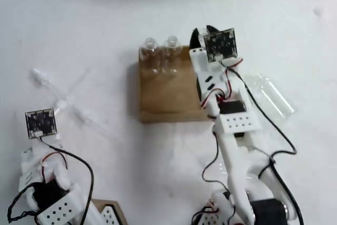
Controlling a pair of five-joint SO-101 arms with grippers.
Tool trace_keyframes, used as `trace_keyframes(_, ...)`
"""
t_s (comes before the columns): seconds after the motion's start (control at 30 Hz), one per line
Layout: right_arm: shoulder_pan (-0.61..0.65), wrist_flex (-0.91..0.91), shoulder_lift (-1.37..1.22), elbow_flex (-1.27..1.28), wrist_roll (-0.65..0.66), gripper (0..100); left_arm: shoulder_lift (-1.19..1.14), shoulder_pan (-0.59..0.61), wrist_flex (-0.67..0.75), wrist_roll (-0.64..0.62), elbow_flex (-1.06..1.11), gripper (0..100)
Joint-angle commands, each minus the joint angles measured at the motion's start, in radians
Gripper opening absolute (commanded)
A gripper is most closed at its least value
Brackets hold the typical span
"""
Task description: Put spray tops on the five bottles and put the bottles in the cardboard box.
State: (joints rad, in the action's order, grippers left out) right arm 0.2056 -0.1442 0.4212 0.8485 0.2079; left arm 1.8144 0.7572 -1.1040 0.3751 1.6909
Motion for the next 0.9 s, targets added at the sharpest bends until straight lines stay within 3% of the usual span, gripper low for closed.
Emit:
trace_keyframes(0.0, -0.013, -0.035, -0.061, -0.089, -0.104, 1.5, 0.010, -0.007, -0.003, 0.003, -0.005, 3)
trace_keyframes(0.23, -0.019, -0.042, -0.185, -0.181, -0.132, 1.5, 0.010, -0.007, -0.003, 0.003, -0.005, 3)
trace_keyframes(0.43, -0.025, -0.193, -0.309, -0.193, -0.127, 1.5, 0.010, -0.007, -0.003, 0.003, -0.005, 3)
trace_keyframes(0.87, -0.058, -0.335, -0.456, -0.198, -0.123, 1.5, 0.010, -0.007, -0.003, 0.003, -0.005, 3)
